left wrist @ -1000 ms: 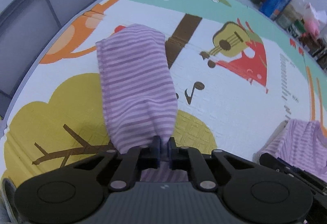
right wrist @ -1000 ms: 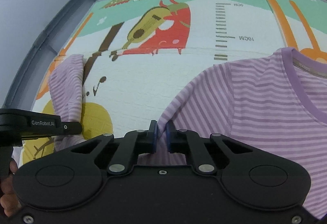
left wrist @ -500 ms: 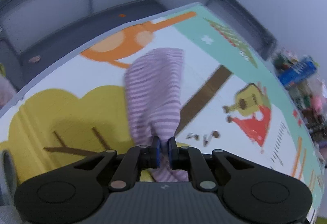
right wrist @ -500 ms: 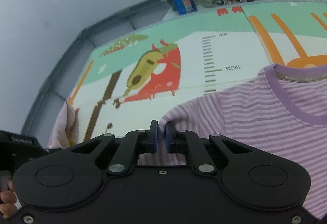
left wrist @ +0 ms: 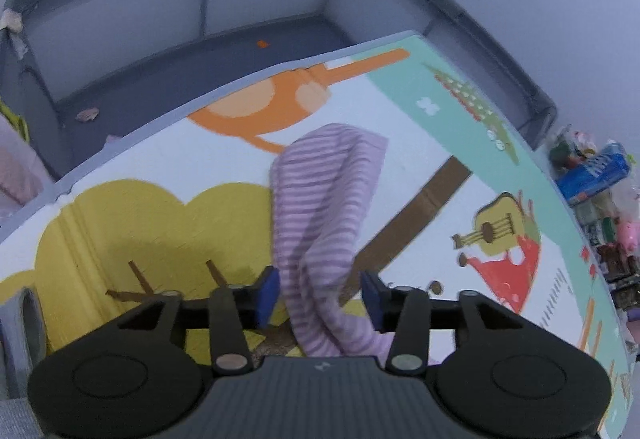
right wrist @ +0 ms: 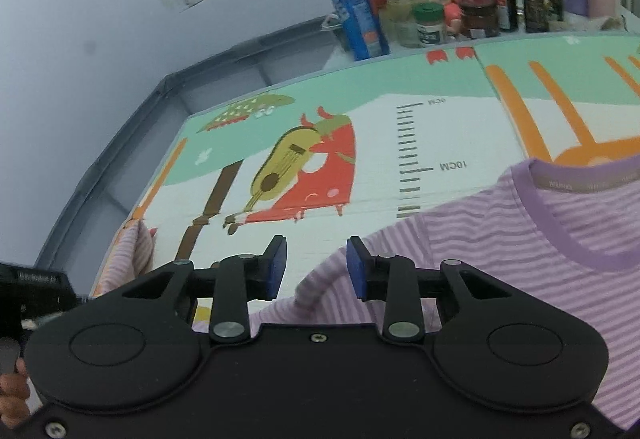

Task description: Fold clothes

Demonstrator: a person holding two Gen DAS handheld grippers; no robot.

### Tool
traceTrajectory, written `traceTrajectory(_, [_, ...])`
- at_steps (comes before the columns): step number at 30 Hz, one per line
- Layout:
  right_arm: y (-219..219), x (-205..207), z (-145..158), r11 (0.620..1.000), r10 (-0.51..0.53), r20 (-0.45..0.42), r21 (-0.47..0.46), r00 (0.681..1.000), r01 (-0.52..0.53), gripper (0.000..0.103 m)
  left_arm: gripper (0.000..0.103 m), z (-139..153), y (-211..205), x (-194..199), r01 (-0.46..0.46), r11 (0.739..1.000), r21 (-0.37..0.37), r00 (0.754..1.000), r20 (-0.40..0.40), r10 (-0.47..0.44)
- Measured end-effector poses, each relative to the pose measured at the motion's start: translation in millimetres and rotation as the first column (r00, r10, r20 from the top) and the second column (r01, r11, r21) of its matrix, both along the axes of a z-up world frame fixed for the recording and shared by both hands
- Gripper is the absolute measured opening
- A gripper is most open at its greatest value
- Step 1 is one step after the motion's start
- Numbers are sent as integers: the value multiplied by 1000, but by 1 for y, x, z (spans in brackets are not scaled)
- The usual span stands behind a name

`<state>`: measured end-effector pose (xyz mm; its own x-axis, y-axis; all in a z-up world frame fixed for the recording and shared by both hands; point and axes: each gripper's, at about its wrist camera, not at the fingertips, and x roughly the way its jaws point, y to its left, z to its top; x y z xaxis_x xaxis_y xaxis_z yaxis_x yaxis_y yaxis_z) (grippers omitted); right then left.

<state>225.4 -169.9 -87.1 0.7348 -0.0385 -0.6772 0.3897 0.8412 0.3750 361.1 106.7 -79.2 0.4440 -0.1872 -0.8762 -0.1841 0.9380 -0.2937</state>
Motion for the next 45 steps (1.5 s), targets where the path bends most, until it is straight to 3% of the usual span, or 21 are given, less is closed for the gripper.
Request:
traceTrajectory(4, [2, -5, 3, 998, 13, -29, -66, 999, -15, 31, 65, 9, -11, -5, 72, 997, -33, 997, 39, -70])
traceTrajectory(7, [-4, -10, -3, 997, -9, -75, -80, 997, 3, 31, 69, 12, -27, -9, 188, 979, -71, 981, 59, -184])
traceTrajectory(14, [-29, -18, -20, 992, -69, -137, -116, 988, 53, 31, 73, -6, -87, -34, 454, 889, -52, 891, 8, -454])
traceTrajectory(19, [-37, -11, -30, 991, -52, -163, -133, 985, 31, 31, 73, -32, -113, -45, 538, 843, -26, 839, -79, -538])
traceTrajectory(22, [-33, 0, -34, 990, -20, -168, -143, 986, -5, 31, 72, -47, -110, -41, 506, 862, -5, 856, -120, -503])
traceTrajectory(27, [-21, 19, -38, 985, 44, -181, -159, 982, -73, 31, 72, -48, -95, -38, 440, 898, 12, 892, -120, -435])
traceTrajectory(37, [-10, 52, -50, 954, 90, -250, -256, 964, -155, 30, 69, -46, -81, -47, 392, 918, 65, 915, -135, -381])
traceTrajectory(45, [-17, 53, -48, 966, 13, -254, -248, 967, -78, 29, 65, -41, -59, -45, 306, 952, 14, 941, -154, -300])
